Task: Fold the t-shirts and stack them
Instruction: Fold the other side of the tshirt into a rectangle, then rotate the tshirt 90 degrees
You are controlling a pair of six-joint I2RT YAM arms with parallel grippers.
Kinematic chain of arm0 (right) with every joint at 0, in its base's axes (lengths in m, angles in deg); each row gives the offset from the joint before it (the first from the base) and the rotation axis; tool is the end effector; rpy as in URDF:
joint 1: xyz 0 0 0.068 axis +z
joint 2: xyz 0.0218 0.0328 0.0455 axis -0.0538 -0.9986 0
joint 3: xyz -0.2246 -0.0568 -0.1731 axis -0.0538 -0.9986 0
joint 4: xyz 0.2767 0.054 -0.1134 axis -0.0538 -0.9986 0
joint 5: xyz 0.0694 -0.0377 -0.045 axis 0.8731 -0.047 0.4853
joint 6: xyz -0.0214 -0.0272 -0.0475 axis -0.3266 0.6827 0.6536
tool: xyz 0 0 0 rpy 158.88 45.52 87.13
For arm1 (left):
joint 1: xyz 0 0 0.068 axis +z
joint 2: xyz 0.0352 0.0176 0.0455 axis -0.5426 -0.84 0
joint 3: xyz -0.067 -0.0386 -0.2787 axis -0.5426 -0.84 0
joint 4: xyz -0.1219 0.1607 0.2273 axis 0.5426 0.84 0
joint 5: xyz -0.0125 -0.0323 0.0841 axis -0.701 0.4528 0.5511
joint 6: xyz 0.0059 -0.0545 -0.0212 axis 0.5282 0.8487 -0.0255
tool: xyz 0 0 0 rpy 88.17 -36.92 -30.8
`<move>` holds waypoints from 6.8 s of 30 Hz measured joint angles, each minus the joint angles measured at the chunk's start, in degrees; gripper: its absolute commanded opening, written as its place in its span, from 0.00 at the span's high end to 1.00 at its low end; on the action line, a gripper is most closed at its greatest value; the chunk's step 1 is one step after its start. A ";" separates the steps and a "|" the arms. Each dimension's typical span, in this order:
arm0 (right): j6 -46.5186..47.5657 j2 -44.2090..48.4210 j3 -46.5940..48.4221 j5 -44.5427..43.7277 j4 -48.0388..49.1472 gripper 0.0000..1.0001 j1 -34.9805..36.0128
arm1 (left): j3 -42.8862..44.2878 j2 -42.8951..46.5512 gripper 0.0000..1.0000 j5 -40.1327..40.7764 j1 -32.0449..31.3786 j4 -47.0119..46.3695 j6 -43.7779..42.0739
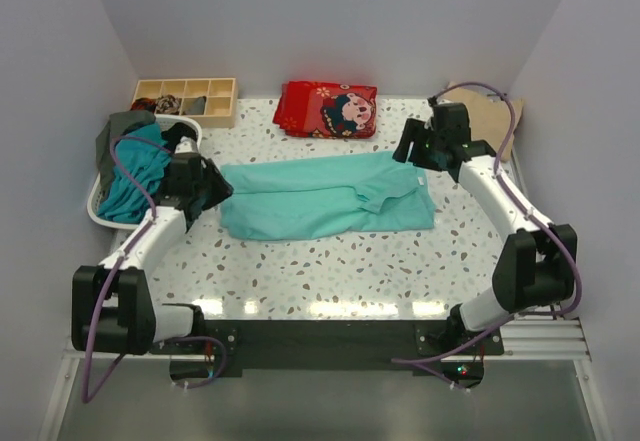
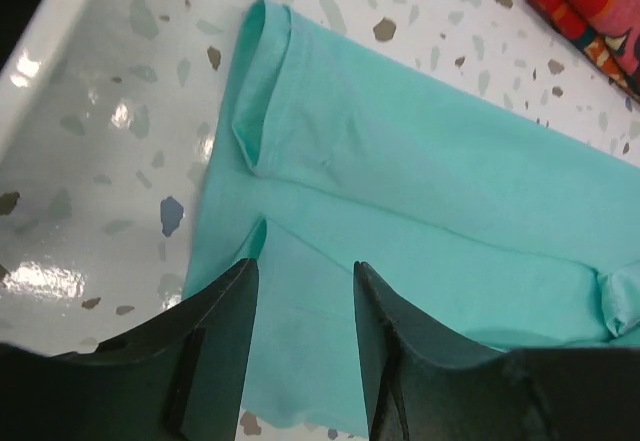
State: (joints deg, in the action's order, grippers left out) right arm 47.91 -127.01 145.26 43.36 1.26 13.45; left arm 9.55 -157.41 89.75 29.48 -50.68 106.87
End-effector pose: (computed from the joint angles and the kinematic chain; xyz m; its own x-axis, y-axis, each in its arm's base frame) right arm 0.3908 0.0728 0.2951 -0.6798 0.2512 -0.6890 0.0528 0.9538 0.2957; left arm 0.3151 -0.0174 0.2168 -0.5458 -0.5632 -0.6205 -0.3550 0.8261 -0.4376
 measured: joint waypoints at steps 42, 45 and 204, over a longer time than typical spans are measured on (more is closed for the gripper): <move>-5.95 -15.50 6.78 14.97 1.75 0.64 5.77 | -9.11 -1.01 0.53 -7.93 -0.02 -0.57 0.35; -4.83 -21.49 12.35 15.87 -0.61 0.48 5.81 | -9.11 -1.53 0.53 -8.22 -0.02 -0.52 0.33; 1.33 -4.74 -11.45 -3.48 4.61 0.41 1.55 | 6.32 -20.00 0.46 -14.01 -8.66 -15.37 -5.16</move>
State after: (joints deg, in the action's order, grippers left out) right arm 49.24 -131.75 133.81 39.88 5.87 15.01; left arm 15.87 -177.41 75.74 20.83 -66.04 101.71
